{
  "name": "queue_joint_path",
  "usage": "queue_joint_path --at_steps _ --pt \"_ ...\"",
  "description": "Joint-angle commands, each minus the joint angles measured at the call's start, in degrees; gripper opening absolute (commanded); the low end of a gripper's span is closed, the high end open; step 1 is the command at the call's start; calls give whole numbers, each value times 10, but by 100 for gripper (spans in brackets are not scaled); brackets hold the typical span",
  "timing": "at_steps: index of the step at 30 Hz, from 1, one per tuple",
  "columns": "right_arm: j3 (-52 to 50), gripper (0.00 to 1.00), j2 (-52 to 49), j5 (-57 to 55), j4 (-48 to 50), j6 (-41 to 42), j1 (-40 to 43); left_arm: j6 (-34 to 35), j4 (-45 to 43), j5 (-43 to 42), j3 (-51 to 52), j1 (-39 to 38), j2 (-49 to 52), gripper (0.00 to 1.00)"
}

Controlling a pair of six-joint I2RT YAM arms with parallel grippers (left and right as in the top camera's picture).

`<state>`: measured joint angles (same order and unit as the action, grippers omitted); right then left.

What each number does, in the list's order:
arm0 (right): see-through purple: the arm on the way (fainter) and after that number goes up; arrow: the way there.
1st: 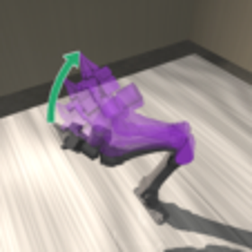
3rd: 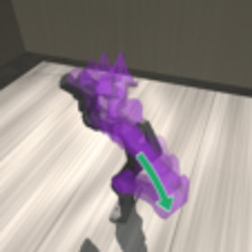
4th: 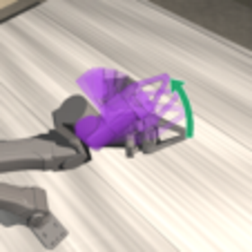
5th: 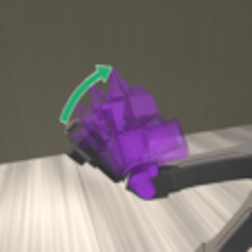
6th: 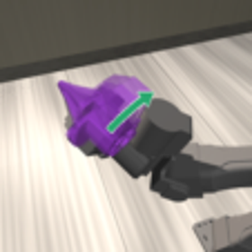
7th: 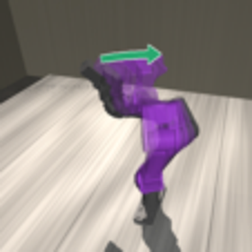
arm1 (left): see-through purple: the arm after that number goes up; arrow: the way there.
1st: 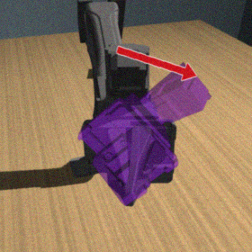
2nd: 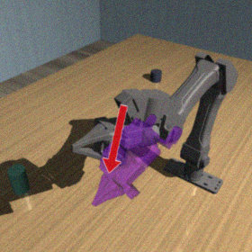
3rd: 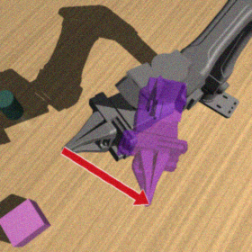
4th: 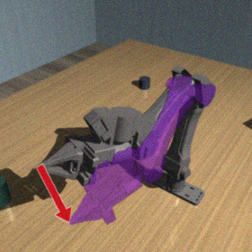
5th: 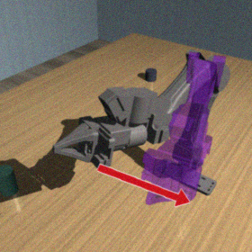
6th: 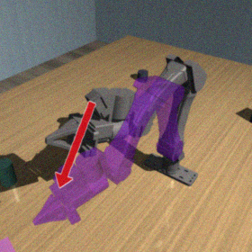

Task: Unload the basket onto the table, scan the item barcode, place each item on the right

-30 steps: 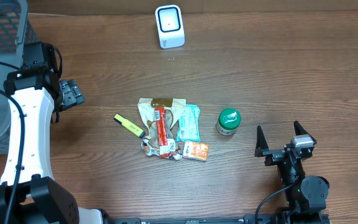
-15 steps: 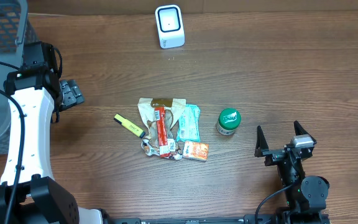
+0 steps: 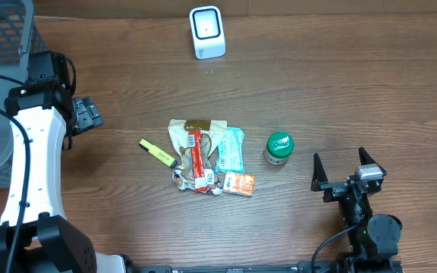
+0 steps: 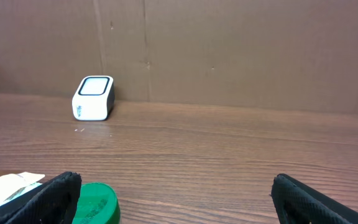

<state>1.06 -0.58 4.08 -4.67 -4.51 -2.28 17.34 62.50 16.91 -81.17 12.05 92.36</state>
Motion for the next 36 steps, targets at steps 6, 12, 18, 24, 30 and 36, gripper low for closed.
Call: queue_joint_path --at_steps 6,12,18,24,30,36 --pt "-6 100 0 -3 2 -5 1 -11 -2 -5 -12 2 -10 100" --pt "-6 100 0 -5 2 -4 1 -11 -2 -5 -12 2 -10 100" --pt "52 100 0 30 -91 95 1 -11 -2 -4 -12 2 -10 100" --pt "264 100 -66 20 -241 106 1 -11 -2 -4 -12 2 -10 100" --pt "697 100 -349 46 -574 65 1 -11 -2 -4 -12 2 -10 100" --pt "952 100 -544 71 -742 58 -4 -11 -2 -5 -12 2 -10 100"
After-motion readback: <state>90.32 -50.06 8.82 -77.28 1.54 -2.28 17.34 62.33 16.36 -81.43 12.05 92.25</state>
